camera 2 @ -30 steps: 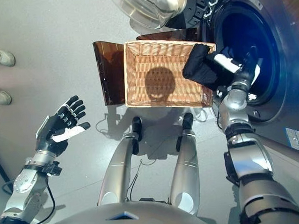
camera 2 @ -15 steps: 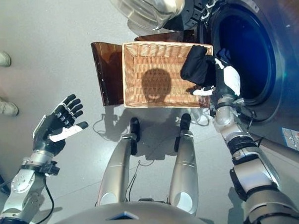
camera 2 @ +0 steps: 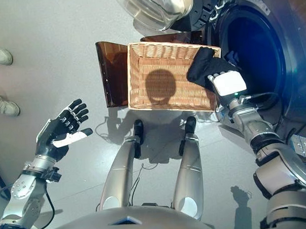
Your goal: Pick up the clothes and place them into the washing machine
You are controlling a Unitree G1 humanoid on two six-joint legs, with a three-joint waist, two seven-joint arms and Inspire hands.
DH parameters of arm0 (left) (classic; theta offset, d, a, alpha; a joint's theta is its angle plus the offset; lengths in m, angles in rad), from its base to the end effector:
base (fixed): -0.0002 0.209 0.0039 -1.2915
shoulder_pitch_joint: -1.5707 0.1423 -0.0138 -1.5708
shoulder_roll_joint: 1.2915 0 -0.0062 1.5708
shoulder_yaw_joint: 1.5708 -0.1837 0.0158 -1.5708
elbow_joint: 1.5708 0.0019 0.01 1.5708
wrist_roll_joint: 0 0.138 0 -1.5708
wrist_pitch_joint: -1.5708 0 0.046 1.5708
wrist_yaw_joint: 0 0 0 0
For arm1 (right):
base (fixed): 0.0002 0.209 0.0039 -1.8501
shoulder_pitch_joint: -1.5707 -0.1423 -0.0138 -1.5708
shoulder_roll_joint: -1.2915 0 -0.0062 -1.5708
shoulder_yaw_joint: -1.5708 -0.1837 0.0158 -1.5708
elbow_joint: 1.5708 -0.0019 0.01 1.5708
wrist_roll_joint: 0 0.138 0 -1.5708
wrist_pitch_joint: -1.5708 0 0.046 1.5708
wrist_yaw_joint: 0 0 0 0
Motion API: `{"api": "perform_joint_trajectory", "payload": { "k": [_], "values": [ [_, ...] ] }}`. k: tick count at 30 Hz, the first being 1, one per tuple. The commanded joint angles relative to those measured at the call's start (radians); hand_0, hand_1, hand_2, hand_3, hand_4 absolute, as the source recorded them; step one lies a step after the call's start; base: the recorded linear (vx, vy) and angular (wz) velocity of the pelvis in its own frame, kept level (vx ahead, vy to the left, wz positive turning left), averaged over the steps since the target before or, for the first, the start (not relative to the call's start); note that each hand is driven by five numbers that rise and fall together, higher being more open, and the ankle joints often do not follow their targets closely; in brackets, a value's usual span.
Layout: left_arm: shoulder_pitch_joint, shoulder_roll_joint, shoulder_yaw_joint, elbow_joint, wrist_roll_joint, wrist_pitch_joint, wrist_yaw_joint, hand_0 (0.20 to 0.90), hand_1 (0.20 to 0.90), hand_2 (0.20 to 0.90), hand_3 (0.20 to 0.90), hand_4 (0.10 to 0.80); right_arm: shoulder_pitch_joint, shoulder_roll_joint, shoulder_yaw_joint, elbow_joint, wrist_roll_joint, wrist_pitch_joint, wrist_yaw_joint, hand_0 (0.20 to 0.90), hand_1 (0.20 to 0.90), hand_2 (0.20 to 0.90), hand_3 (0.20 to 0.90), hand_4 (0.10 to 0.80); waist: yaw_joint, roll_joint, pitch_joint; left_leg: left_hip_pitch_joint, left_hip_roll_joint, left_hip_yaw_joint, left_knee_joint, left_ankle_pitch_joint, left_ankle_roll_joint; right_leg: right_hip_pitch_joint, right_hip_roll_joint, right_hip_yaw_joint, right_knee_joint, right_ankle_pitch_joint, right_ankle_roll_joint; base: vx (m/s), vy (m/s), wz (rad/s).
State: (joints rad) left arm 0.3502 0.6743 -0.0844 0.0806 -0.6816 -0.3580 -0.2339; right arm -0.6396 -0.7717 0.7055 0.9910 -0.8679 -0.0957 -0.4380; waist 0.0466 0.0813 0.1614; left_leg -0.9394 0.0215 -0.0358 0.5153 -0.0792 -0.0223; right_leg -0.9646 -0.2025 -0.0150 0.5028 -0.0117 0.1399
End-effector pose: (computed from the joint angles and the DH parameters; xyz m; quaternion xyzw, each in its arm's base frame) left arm 0.1223 0.2795 0.0295 -0.0041 0.0469 -0.0756 0.9960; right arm 0.2772 -0.2984 0.0573 -0.8292 0.0080 0.0499 0.5566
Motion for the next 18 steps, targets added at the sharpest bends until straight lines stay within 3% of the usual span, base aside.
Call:
{"api": "perform_joint_trajectory", "payload": {
  "k": [1, 18],
  "values": [
    [0.057, 0.052, 0.061, -0.096, -0.005, -0.089, -0.006, 0.9, 0.9, 0.9, 0.9, 0.8, -0.052, -0.088, 0.008, -0.089, -0.038, 0.021, -0.076, 0.9, 0.9, 0.9, 0.9, 0.8, 0.011, -0.005, -0.037, -0.001, 0.017, -0.042, -0.217, 0.132, -0.043, 0.007, 0.007, -0.024, 0.008, -0.062, -0.025, 0.0, 0.0, 0.0],
    [0.045, 0.061, 0.057, -0.111, -0.006, -0.106, 0.019, 0.9, 0.9, 0.9, 0.9, 0.8, -0.213, 0.013, 0.156, -0.083, -0.035, 0.005, -0.074, 0.9, 0.9, 0.9, 0.9, 0.8, 0.054, -0.031, -0.026, 0.005, 0.004, -0.076, -0.237, 0.144, -0.049, 0.033, 0.001, -0.054, 0.001, -0.072, -0.025, 0.009, 0.001, 0.08]
  ]
}}
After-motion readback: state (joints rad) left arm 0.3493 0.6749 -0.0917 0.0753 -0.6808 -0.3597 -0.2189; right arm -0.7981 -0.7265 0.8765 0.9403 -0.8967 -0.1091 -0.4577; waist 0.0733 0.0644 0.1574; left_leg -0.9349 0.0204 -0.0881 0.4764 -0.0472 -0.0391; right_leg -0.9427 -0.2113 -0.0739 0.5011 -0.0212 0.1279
